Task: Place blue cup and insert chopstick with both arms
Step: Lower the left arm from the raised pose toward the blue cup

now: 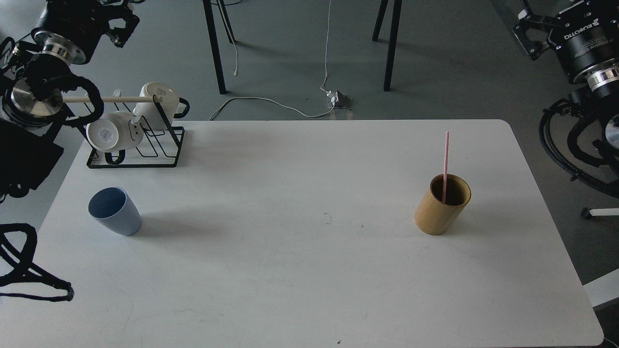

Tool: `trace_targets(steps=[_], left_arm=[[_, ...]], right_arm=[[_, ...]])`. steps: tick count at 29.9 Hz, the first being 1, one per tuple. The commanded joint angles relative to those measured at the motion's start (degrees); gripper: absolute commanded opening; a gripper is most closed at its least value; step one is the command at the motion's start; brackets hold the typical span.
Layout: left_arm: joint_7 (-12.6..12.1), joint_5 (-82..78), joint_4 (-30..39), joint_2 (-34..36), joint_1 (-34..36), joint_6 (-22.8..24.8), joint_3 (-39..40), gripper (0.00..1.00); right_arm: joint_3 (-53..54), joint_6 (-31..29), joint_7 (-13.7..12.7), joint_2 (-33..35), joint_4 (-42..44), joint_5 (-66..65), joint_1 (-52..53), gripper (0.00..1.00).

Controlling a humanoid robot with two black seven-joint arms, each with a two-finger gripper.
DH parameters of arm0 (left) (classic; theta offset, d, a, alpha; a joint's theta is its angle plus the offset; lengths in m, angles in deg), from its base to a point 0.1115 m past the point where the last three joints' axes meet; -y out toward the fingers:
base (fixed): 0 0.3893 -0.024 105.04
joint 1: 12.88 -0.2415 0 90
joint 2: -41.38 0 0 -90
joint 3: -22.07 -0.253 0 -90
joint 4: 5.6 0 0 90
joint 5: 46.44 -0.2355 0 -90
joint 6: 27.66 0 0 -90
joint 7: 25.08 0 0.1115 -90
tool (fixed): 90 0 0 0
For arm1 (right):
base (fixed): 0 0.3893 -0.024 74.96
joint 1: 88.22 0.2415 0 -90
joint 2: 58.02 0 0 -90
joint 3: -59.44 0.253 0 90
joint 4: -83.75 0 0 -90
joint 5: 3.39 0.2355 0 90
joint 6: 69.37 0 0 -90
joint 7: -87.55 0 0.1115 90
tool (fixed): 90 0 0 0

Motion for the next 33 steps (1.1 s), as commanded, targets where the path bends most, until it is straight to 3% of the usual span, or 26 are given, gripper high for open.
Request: trace_targets(steps=[1,10,13,21,28,33], left_arm=[[0.2,-0.1,0.1,0.1,0.3,0.0,-0.7,1.00],[-0.1,-0.2,2.6,0.6,1.4,0.0,-1.5,1.00],[-0.1,-3.6,9.5,2.7,1.6,0.0,-6.3,1.00],[0.6,-34.9,22.8,14.5,3.3,0.0,-10.1,1.00],[1.0,-63.1,44.8,30.4,0.8,0.0,-10.6,0.99],[3.5,-77.6,47.2,35.6,-3.3,0.0,-10.8,0.97]], right_arm=[[0.1,0.0,0.0,0.0,0.3,0.0,-0.2,1.00],[0.4,0.0,0.4,0.1,0.3,0.0,-0.8,1.00],[0.3,0.0,0.4,0.3,-0.1,-0.1,-0.8,1.00],[-0.2,0.0,0.1,2.7,0.2,-0.4,-1.0,1.00],[-0.1,0.0,0.2,2.7,0.1,-0.4,-1.9,1.00],[0.0,0.0,0.4,2.4,-0.1,-0.4,-2.0,1.00]])
